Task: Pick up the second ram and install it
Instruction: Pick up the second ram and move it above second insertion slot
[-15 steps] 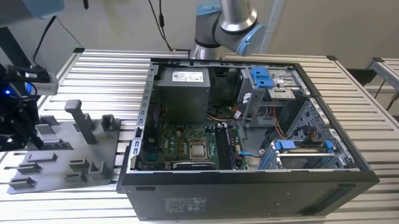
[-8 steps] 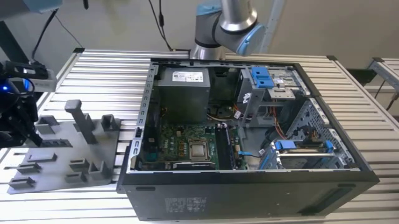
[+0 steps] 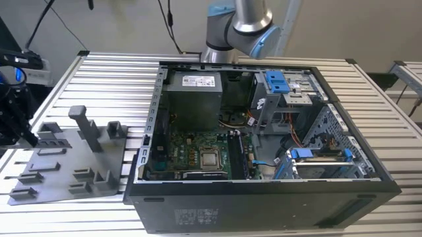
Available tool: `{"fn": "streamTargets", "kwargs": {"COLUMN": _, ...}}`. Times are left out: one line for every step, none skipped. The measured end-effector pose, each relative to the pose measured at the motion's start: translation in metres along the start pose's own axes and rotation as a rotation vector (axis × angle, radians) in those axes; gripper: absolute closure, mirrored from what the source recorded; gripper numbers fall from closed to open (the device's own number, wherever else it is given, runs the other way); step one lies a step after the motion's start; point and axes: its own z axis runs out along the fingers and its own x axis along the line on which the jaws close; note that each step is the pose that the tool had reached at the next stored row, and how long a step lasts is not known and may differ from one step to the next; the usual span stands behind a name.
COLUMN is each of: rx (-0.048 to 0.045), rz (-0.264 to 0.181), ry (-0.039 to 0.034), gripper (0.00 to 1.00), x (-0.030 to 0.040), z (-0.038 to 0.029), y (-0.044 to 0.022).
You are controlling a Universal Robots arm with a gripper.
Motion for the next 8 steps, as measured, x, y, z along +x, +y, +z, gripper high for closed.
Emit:
{"fn": "streamTargets", "kwargs": {"rx": 0.0001, "rz": 0.0, "ry": -0.0003, "gripper": 0.86, "x": -0.0002, "z": -0.0039, "y": -0.0001}}
{"fn": "streamTargets", "kwargs": {"rx": 0.0001, "rz": 0.0, "ry": -0.0005, "gripper": 0.86, "x": -0.0004, "z": -0.0079, "y": -0.0001}}
{"fn": "streamTargets", "kwargs": {"rx": 0.0, "rz": 0.0, "ry": -0.0007, "gripper": 0.86, "x": -0.0005, "z": -0.011, "y": -0.0001}}
{"fn": "streamTargets", "kwargs": {"rx": 0.0001, "rz": 0.0, "ry": -0.0008, "gripper": 0.86, "x": -0.0006, "z": -0.0127, "y": -0.0002}}
{"fn": "streamTargets", "kwargs": {"rx": 0.0, "rz": 0.0, "ry": -0.0009, "gripper": 0.86, "x": -0.0008, "z": -0.0142, "y": -0.0002}}
{"fn": "streamTargets", "kwargs": {"rx": 0.0001, "rz": -0.001, "ry": -0.0009, "gripper": 0.86, "x": -0.001, "z": -0.0154, "y": -0.0002}}
{"fn": "streamTargets", "kwargs": {"rx": 0.0001, "rz": -0.002, "ry": -0.001, "gripper": 0.86, "x": -0.0016, "z": -0.0164, "y": -0.0002}}
{"fn": "streamTargets", "kwargs": {"rx": 0.0001, "rz": -0.003, "ry": -0.0011, "gripper": 0.86, "x": -0.0022, "z": -0.0172, "y": -0.0002}}
